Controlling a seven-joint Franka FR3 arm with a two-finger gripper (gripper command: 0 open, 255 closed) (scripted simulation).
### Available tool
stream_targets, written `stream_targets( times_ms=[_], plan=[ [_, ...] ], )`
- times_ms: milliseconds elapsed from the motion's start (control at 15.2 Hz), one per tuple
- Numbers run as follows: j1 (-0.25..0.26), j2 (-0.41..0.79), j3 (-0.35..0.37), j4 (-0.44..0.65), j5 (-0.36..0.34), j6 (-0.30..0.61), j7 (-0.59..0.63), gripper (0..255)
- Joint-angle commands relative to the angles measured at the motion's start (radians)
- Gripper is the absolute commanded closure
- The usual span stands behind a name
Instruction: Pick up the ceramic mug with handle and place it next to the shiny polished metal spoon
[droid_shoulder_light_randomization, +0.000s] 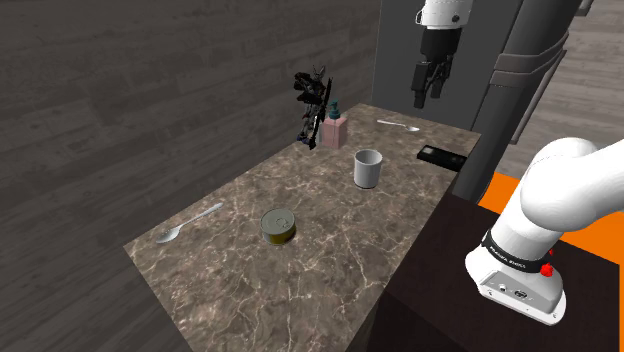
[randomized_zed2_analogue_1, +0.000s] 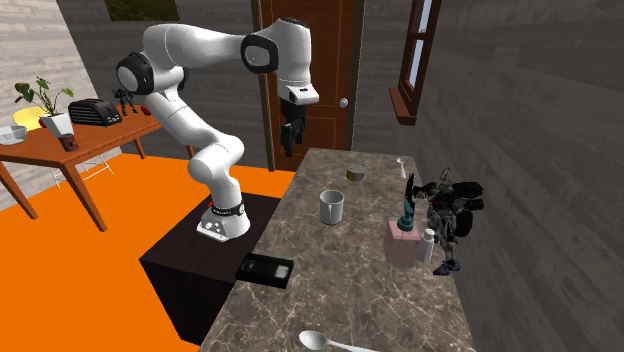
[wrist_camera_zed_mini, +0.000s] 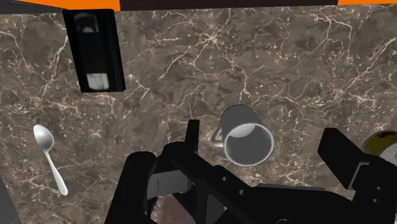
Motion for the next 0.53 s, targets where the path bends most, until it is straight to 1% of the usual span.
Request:
stream_targets(
  times_ms=[0, 462],
  plan=[
    [0.000, 0.000, 0.000, 0.000, 0.000, 0.000, 0.000, 0],
    [0.026, 0.124, 0.086, -0.107, 0.018, 0.246, 0.094, 0]
  ],
)
